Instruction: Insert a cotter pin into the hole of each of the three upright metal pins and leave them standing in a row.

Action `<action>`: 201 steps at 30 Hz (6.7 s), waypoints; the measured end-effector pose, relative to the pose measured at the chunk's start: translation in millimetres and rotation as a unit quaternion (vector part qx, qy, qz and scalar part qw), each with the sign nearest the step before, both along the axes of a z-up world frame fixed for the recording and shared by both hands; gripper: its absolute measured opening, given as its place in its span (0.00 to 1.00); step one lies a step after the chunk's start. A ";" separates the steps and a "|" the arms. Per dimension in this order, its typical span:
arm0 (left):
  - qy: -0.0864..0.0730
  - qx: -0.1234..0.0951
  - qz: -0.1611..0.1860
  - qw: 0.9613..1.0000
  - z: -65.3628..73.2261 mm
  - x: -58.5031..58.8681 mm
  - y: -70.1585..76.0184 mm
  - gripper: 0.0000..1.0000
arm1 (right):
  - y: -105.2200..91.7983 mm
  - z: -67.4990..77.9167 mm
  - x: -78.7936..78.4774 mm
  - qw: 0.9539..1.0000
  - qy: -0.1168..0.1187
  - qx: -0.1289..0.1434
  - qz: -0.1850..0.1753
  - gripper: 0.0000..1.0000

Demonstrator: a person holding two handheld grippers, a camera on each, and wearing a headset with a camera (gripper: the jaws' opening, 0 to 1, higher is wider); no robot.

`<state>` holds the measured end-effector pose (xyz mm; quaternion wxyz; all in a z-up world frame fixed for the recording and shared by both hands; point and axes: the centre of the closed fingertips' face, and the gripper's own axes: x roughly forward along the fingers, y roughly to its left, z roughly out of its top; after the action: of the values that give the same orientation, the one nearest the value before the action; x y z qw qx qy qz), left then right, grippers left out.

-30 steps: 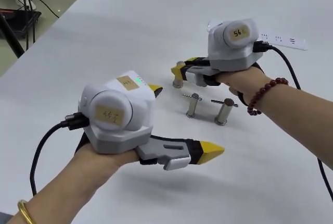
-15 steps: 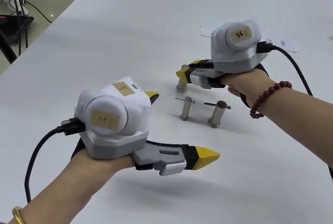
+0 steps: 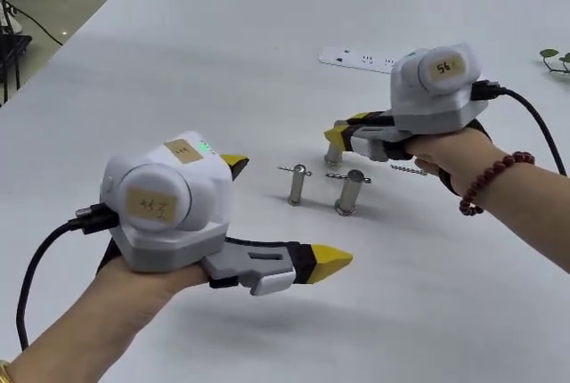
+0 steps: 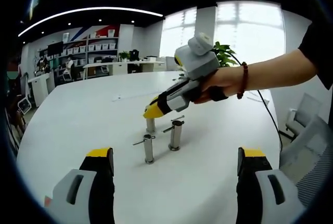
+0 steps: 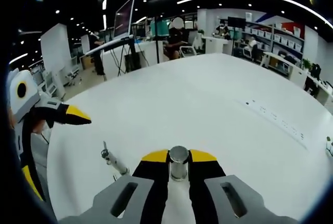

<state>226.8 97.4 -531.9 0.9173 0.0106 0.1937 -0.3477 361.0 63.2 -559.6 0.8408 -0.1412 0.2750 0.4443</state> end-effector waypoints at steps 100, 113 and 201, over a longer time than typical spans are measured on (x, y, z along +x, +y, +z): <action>-0.008 0.016 -0.014 1.000 6.3 -9.9 -3.9 0.99 | -29.8 -9.0 -118.1 1.000 0.013 -0.013 -0.002 0.09; -0.008 0.020 -0.019 1.000 6.0 -11.0 -5.3 0.99 | -28.5 -11.8 -121.3 1.000 0.016 -0.015 -0.002 0.13; -0.009 -0.005 0.007 1.000 5.3 0.5 -1.6 0.99 | -117.6 -50.7 -1.3 0.976 0.084 -0.198 0.039 0.13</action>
<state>227.3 95.8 -526.7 0.9213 0.0077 0.1838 -0.3425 359.7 -54.4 -610.3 0.7519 -0.2773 0.4216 0.4242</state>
